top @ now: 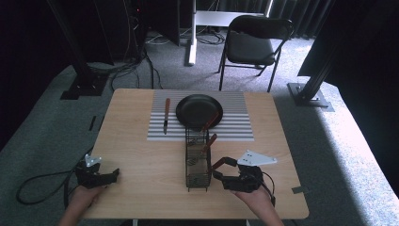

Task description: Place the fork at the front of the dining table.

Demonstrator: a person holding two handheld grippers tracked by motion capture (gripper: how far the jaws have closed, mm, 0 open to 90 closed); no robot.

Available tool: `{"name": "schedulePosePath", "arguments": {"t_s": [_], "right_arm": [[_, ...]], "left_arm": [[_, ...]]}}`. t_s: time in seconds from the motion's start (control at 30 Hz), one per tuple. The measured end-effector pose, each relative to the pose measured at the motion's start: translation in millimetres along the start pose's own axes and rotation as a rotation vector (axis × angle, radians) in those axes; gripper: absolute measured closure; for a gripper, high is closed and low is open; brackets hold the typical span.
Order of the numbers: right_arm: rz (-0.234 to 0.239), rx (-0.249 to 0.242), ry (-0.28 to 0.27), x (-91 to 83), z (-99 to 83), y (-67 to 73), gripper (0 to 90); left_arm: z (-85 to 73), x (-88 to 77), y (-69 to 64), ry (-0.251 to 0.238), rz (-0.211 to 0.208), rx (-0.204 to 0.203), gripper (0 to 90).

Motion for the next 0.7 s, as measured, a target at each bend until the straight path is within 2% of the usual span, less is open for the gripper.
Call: {"name": "schedulePosePath", "arguments": {"t_s": [0.13, 0.2, 0.4, 0.57, 0.7], "right_arm": [[-0.01, 0.037, -0.003, 7.2, 2.9, 0.1, 38.4], [0.004, 0.057, -0.002, 10.3, 2.7, 1.0, 43.2], [-0.019, 0.081, 0.036, 18.8, -5.2, 1.5, 59.9], [0.017, 0.132, 0.032, 20.2, -9.1, 1.6, 70.1], [0.023, 0.145, 0.024, 20.1, -9.4, 3.7, 75.3]], "left_arm": [[0.0, 0.0, 0.0, 0.0, 0.0, 0.0, 0.0], [0.0, 0.0, 0.0, 0.0, 0.0, 0.0, 0.0], [0.0, 0.0, 0.0, 0.0, 0.0, 0.0, 0.0], [0.0, -0.1, 0.0, 0.001, 0.0, 0.0, 0.0], [0.0, -0.1, 0.0, 0.001, 0.0, 0.0, 0.0]]}}
Point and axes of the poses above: each handheld gripper's, and its own axes: x roughly forward along the jaws, z roughly out of its top, y roughly to its left, the point moved 5 cm from there along x, roughly forward along the jaws, and after that the axes turned 5 degrees about x, right-handed, at the moved point
